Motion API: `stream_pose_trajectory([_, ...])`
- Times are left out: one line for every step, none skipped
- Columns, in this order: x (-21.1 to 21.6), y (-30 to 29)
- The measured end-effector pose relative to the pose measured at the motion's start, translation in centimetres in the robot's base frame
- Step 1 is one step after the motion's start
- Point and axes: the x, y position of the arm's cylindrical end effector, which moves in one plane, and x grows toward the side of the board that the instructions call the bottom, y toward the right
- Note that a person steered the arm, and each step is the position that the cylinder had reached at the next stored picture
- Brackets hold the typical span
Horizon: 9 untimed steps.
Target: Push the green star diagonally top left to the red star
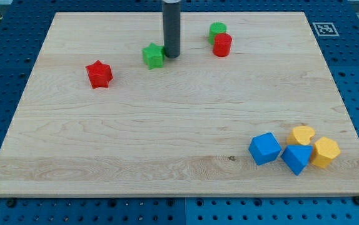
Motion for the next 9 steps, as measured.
stream_pose_trajectory([1.0, -1.7])
stream_pose_trajectory([2.2, -3.2])
stream_pose_trajectory([2.3, -5.6])
stream_pose_trajectory([2.3, -8.3])
stream_pose_trajectory([2.3, -10.9])
stream_pose_trajectory([2.3, -12.9])
stream_pose_trajectory([2.3, -12.8])
stream_pose_trajectory([2.2, -10.4])
stream_pose_trajectory([2.2, -10.3])
